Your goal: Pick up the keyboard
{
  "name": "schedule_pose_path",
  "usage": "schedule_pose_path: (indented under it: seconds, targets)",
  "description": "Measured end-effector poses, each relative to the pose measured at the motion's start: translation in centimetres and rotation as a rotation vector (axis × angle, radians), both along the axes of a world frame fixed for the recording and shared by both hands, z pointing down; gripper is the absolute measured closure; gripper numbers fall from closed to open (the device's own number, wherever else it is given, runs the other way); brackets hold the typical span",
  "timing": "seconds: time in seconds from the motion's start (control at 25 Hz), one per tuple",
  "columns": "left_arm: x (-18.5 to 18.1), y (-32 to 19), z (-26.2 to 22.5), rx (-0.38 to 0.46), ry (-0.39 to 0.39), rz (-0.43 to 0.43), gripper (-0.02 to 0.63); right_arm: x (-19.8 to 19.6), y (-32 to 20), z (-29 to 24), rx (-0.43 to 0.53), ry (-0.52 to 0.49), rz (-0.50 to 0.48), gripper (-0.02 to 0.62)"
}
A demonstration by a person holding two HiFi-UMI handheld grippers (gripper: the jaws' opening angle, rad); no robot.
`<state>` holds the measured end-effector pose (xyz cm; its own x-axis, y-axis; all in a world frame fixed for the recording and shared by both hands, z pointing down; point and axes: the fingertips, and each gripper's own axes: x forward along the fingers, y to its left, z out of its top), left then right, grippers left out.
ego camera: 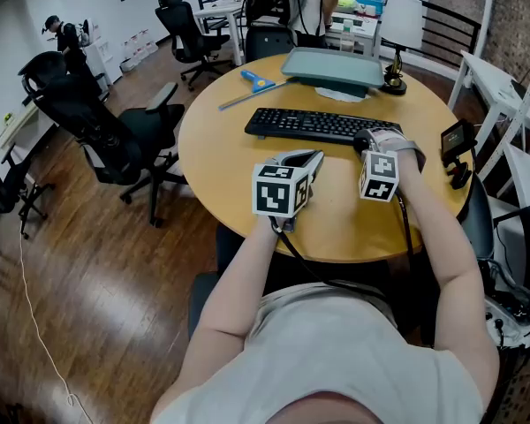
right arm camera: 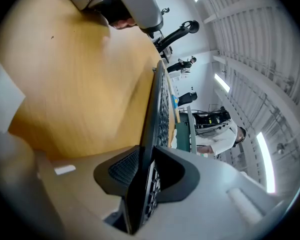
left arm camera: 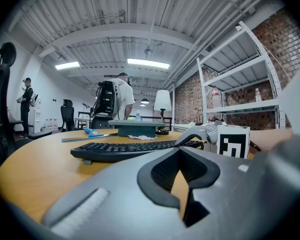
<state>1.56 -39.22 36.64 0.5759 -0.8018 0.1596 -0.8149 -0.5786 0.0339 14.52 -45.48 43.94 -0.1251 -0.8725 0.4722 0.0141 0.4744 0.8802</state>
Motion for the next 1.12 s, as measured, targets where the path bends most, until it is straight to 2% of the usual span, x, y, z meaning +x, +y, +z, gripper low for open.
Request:
schedule_pose_path:
  seconds: [0.36,0.4,0.48,0.6,0.68,0.8,0.88,1.0,1.12]
  targets:
    - [0.1,0.0,0.1,-0.002,0.001,0.0,0.606,0.4,0.9,-1.4,-0.012,-0.091,-0.007,0.463]
    - [0.1,0.0,0.0,-0.002,0.0,0.0,0.606,0.3,1.2,-2.0,-0.002,-0.117,-0.009,0.465]
    - [0.1,0.0,0.0,-0.002,-0.001,0.0,0.606,0.0,1.6,-3.4,0.029,-0.199,-0.015,0.515]
    - [0.1,0.0,0.1,-0.001,0.0,0.0,0.606,-1.0,2.4,-5.5,0.05,-0.379,-0.028,0.561]
    - [0.1,0.0,0.0,-0.001,0.001,0.0,0.606,-2.0,3.3,-6.3,0.012,-0.551,-0.038,0.582]
    - [0.0,0.1,0.1,-0.001,0.001,0.002,0.606,-3.6,4.6,-6.6,-0.135,-0.87,-0.035,0.593]
    - [0.0,0.1,0.1,-0.002,0.001,0.002,0.606,-4.2,5.2,-6.3,-0.222,-1.042,-0.023,0.594]
    - [0.0,0.1,0.0,-0.001,0.0,0.002,0.606,-4.9,6.0,-6.4,-0.33,-1.234,-0.022,0.594]
    - [0.0,0.0,-0.2,0.001,0.0,0.001,0.606,-5.7,6.5,-6.7,-0.415,-1.35,-0.053,0.595]
